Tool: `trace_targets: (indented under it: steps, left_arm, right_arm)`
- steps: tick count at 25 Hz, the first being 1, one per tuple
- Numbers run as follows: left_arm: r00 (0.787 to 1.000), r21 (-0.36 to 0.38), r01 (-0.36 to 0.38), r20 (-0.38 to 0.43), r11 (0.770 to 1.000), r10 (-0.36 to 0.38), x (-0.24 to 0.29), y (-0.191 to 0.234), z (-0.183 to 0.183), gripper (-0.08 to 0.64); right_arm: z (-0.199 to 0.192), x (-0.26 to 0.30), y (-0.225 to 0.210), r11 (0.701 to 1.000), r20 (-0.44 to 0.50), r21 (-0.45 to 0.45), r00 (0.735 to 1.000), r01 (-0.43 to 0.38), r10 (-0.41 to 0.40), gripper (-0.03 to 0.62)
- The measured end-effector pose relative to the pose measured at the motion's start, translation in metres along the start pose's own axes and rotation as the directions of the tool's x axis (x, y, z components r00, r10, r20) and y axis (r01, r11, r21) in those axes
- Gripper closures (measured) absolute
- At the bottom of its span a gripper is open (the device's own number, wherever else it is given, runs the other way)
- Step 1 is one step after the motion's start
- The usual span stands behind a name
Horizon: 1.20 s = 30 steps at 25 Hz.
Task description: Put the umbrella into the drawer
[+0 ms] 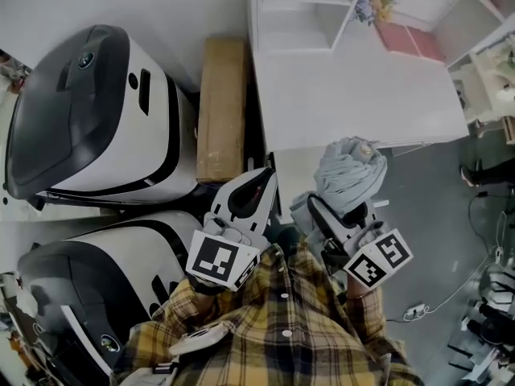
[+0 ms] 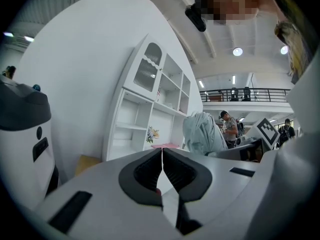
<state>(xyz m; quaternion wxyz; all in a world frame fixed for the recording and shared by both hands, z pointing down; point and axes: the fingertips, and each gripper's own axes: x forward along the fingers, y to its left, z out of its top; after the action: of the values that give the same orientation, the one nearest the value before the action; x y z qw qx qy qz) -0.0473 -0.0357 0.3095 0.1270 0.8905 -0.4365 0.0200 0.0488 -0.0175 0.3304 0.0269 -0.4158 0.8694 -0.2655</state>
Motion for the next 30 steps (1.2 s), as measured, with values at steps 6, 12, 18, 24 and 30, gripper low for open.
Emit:
trace_targets:
  steps: [6,12,18,24,30]
  left_arm:
    - [1.000,-0.008,-0.013,0.002,1.000,0.013,0.022,-0.010,0.004,0.534]
    - [1.000,0.004,-0.005,0.013,1.000,0.005,0.022,-0.025,0.008,0.534]
    - [1.000,-0.002,-0.008,0.020,1.000,0.008,0.026,-0.024,0.009,0.535]
    - [0.999,-0.003,-0.025,0.023,1.000,0.025,0.025,-0.020,0.010,0.534]
    - [0.999,-0.015,-0.033,0.017,0.999,0.033,0.026,-0.021,0.004,0.534]
  right_arm:
    - [0.019,-0.004,-0.018,1.000,-0.001,-0.010,1.000,-0.013,0.013,0.285]
    - [0.027,-0.014,-0.017,0.999,0.010,-0.021,1.000,-0.026,0.026,0.285]
    - [0.026,-0.012,-0.026,0.999,0.006,-0.015,1.000,-0.029,0.030,0.285]
    - [0.023,-0.005,-0.027,0.999,-0.015,-0.015,0.999,-0.041,0.041,0.285]
    - [0.022,0.000,-0.029,0.997,-0.048,-0.036,0.997,-0.069,0.067,0.285]
